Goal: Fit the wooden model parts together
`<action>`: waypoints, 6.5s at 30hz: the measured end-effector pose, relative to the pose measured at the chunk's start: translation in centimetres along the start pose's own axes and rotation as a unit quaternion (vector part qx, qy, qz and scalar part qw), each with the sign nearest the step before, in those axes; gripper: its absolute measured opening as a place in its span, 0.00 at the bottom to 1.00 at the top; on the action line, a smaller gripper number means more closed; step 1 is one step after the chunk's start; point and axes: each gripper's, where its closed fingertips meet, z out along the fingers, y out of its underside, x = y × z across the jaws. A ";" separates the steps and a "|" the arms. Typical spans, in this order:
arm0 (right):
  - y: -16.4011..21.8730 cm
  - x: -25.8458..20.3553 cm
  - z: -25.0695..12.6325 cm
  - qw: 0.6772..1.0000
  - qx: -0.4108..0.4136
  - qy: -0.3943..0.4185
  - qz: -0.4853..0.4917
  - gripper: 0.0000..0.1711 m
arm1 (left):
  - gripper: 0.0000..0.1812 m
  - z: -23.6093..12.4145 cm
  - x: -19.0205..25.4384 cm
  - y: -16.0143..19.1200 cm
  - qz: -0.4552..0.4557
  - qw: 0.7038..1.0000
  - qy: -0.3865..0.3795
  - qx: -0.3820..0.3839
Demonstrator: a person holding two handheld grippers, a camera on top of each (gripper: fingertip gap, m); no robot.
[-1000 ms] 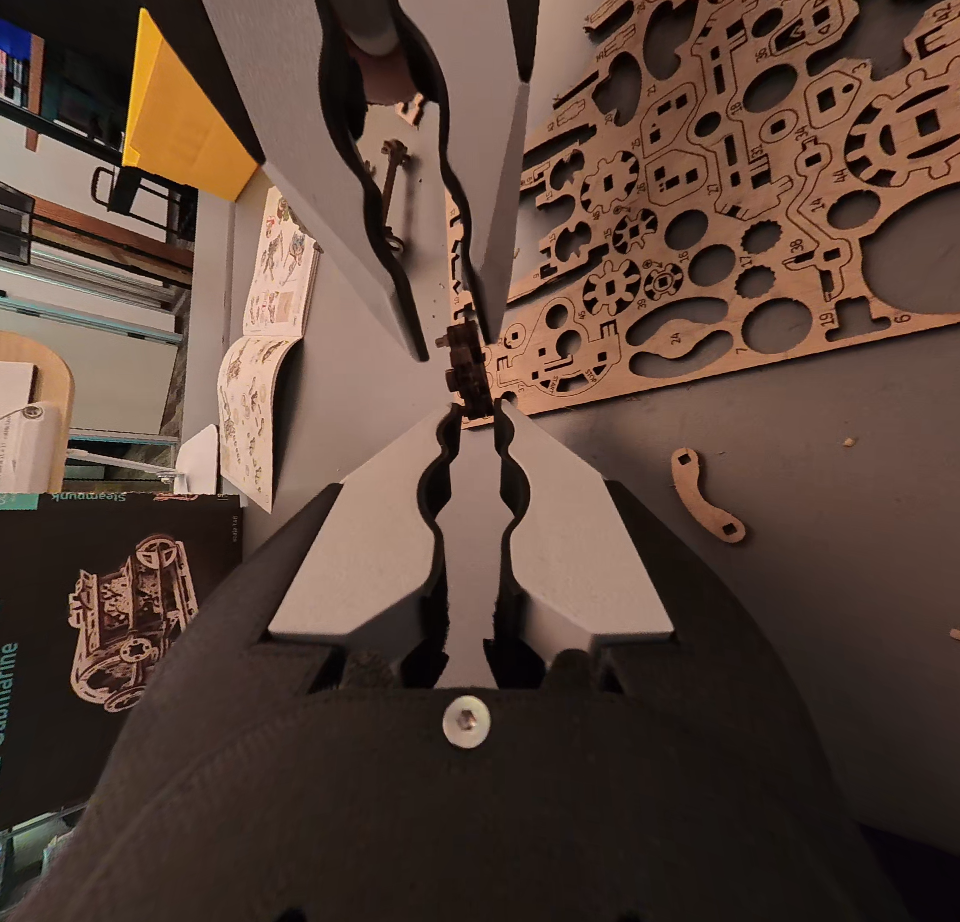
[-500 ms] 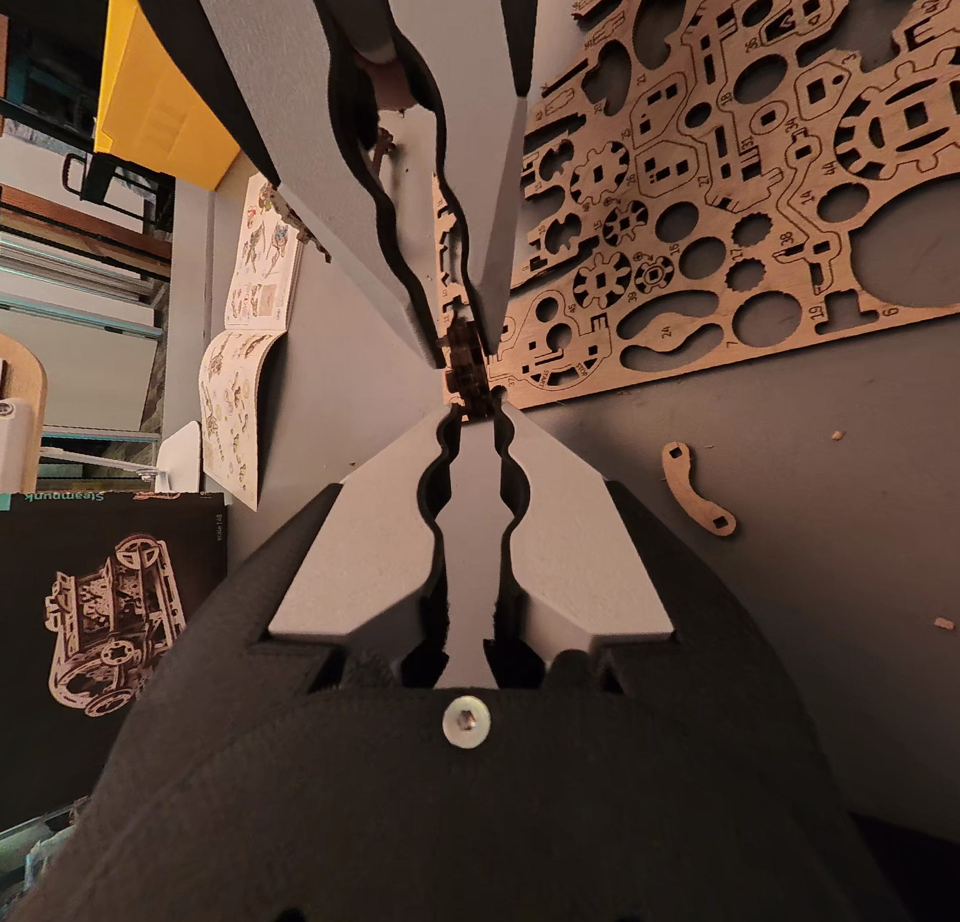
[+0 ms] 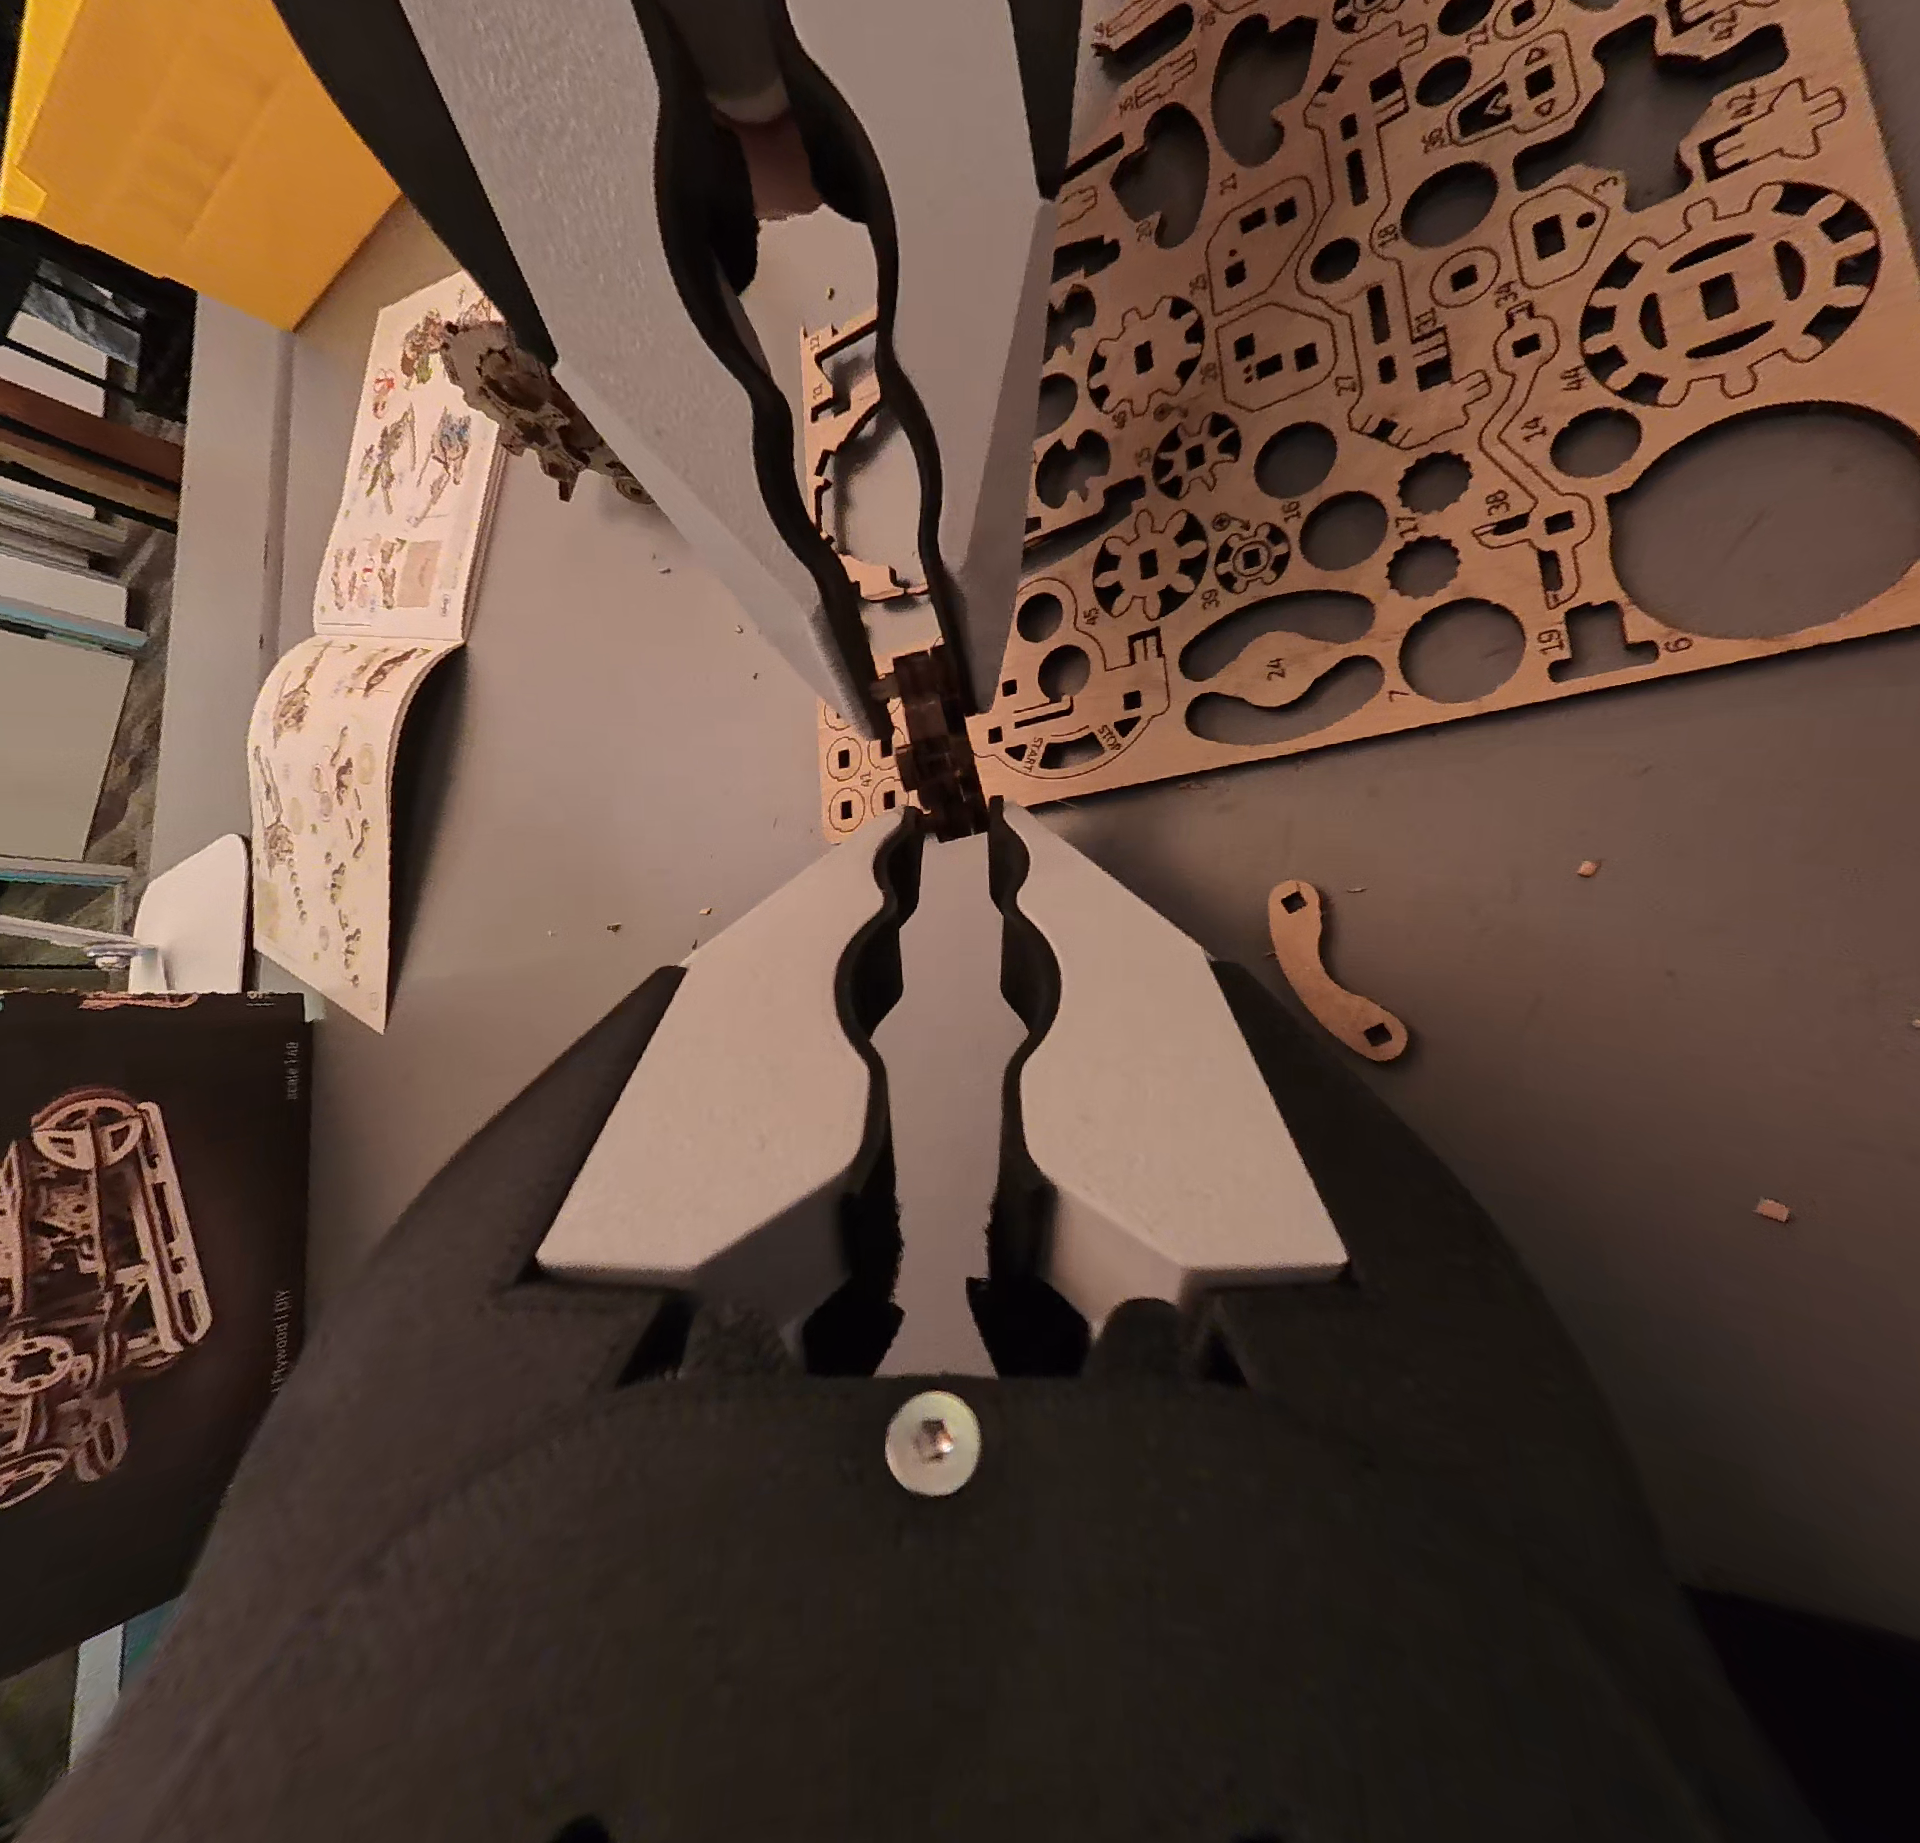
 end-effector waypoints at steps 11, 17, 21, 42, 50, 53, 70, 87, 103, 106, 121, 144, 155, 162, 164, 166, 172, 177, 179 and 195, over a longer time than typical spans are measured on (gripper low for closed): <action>0.5 -0.5 0.6 0.999 -0.013 -0.019 0.024 0.08 | 0.06 0.5 0.6 0.6 -0.006 1.000 0.018 -0.014; 0.6 -0.7 1.0 0.999 -0.017 -0.016 0.022 0.07 | 0.06 0.4 0.8 0.6 -0.012 0.999 0.028 -0.011; 0.8 -0.6 1.0 0.999 -0.018 -0.018 0.029 0.07 | 0.06 0.4 0.8 0.6 -0.015 0.999 0.029 -0.011; 0.8 -0.4 1.1 0.999 -0.024 -0.003 0.023 0.06 | 0.06 0.4 0.8 0.7 -0.025 0.999 0.034 -0.013; 0.6 -0.3 1.2 0.999 -0.011 -0.009 0.042 0.07 | 0.06 0.4 0.8 0.8 -0.039 0.998 0.039 -0.010; 0.5 0.1 1.0 0.998 0.005 -0.007 0.056 0.07 | 0.06 0.3 0.5 0.7 -0.055 0.998 0.038 -0.004; -2.1 2.5 -1.8 0.977 0.140 -0.013 0.162 0.09 | 0.06 -2.3 -2.7 -2.5 -0.158 0.980 0.014 0.119; -4.0 3.2 -2.6 0.949 0.206 -0.025 0.236 0.09 | 0.06 -3.3 -2.8 -4.5 -0.322 0.920 0.116 0.189; -5.0 5.5 -4.7 0.881 0.296 -0.055 0.365 0.13 | 0.05 -5.0 -4.7 -5.5 -0.461 0.826 0.184 0.266; -4.6 6.0 -4.5 0.875 0.287 -0.046 0.388 0.13 | 0.05 -4.8 -4.6 -5.5 -0.465 0.824 0.185 0.263; -4.1 6.6 -4.9 0.814 0.316 -0.097 0.478 0.07 | 0.12 -4.7 -4.5 -5.9 -0.441 0.840 0.172 0.266; -6.2 6.0 -5.4 0.889 0.313 0.001 0.334 0.09 | 0.06 -5.5 -5.7 -6.6 -0.379 0.868 0.094 0.306; -7.8 5.0 -5.9 0.897 0.335 -0.004 0.290 0.07 | 0.06 -6.5 -5.3 -8.2 -0.306 0.886 0.063 0.342; -8.5 4.4 -6.4 0.911 0.335 0.015 0.239 0.07 | 0.06 -6.8 -4.9 -8.8 -0.284 0.888 0.060 0.356; -8.6 4.2 -6.4 0.916 0.330 0.019 0.229 0.07 | 0.06 -6.8 -4.9 -8.8 -0.275 0.892 0.054 0.356; -8.8 4.0 -6.5 0.916 0.332 0.015 0.223 0.06 | 0.06 -7.0 -4.7 -9.0 -0.268 0.892 0.056 0.360; -8.8 3.7 -6.5 0.923 0.320 0.014 0.212 0.06 | 0.06 -7.0 -4.5 -9.1 -0.264 0.892 0.057 0.362; -8.5 3.7 -6.1 0.926 0.315 0.018 0.206 0.06 | 0.08 -6.9 -4.6 -8.8 -0.258 0.899 0.047 0.351; -8.3 3.8 -6.1 0.931 0.310 0.032 0.191 0.07 | 0.19 -7.5 -4.8 -9.0 -0.258 0.893 0.047 0.365; -8.1 2.9 -5.7 0.963 0.243 0.076 0.086 0.07 | 0.18 -6.8 -4.3 -9.4 -0.139 0.939 -0.064 0.309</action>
